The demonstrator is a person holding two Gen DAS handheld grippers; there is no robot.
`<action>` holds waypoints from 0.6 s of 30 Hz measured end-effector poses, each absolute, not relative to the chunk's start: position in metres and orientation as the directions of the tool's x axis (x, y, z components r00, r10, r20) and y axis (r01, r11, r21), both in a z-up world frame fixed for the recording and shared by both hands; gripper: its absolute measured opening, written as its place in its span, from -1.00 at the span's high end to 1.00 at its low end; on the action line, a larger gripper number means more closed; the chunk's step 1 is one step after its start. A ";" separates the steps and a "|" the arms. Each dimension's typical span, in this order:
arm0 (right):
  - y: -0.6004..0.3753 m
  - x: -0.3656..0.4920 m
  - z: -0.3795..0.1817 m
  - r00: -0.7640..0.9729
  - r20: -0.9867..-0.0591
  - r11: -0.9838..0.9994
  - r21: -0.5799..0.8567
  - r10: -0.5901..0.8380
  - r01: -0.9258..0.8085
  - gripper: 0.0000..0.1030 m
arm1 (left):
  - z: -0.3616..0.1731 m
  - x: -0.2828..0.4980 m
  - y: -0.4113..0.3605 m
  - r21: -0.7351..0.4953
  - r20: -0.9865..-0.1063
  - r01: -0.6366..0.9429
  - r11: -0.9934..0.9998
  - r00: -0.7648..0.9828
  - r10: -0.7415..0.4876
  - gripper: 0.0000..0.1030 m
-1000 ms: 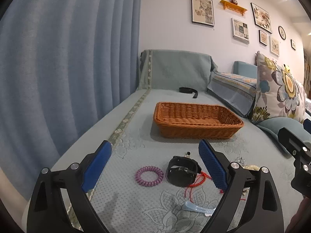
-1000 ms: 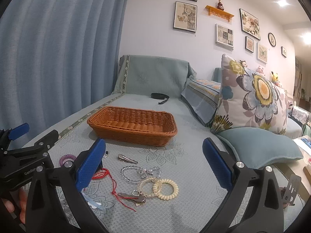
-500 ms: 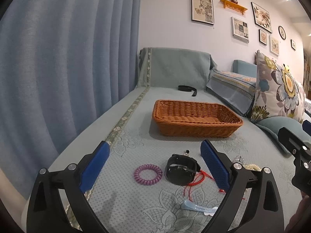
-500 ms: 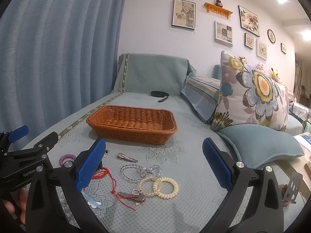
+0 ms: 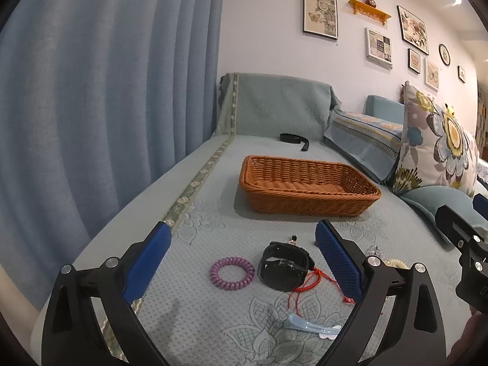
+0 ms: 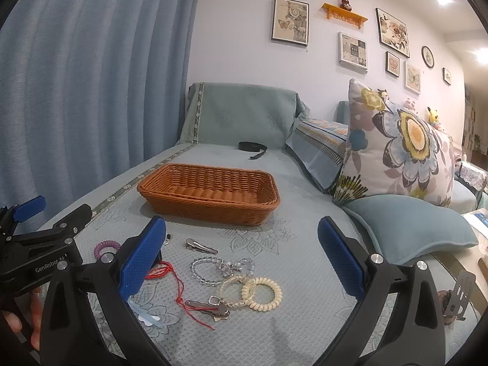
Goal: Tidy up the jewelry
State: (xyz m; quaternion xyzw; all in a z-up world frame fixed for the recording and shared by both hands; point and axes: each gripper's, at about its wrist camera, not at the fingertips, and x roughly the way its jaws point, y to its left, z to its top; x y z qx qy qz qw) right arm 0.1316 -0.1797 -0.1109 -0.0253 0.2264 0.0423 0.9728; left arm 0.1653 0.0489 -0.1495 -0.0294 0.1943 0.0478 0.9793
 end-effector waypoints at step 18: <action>-0.212 0.143 -0.110 0.870 -0.494 1.000 0.006 0.011 -0.009 -0.74 | -0.142 0.166 0.092 -0.189 -0.454 -0.082 0.979 0.891 -0.013 -0.80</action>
